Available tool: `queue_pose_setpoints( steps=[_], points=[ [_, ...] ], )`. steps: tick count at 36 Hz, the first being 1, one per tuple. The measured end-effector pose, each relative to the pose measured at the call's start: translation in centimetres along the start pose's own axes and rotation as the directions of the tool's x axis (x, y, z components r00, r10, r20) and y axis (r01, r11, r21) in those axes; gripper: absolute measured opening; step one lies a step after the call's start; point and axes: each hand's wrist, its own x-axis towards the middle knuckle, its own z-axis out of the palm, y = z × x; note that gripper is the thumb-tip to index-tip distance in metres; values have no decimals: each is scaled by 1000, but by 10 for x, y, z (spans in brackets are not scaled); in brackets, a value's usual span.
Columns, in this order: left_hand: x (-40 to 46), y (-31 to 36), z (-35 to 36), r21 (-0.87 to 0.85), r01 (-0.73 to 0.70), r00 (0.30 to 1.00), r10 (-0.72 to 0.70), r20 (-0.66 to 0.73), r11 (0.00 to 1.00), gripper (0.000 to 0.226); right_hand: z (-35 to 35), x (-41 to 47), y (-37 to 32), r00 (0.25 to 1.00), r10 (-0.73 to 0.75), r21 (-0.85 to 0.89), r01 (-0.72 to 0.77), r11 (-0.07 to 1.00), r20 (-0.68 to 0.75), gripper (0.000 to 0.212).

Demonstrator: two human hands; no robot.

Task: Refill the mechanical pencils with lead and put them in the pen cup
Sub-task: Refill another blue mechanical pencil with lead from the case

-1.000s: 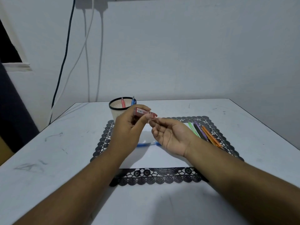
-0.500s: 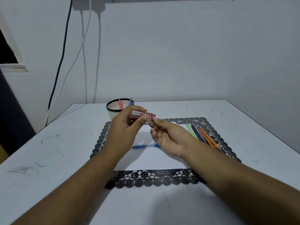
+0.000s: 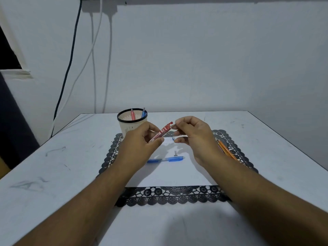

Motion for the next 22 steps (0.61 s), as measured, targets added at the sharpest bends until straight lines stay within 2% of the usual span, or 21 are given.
queue_pose_setpoints(
  steps=[5,22],
  points=[
    [-2,3,1,28,-4,1000,3,23,1000,14,1,-5,-2,992,-117,-97,122,988,56,7],
    [0,-4,8,-84,-24,996,31,88,996,14,-1,-6,-5,983,-183,-109,184,977,20,9]
  ],
)
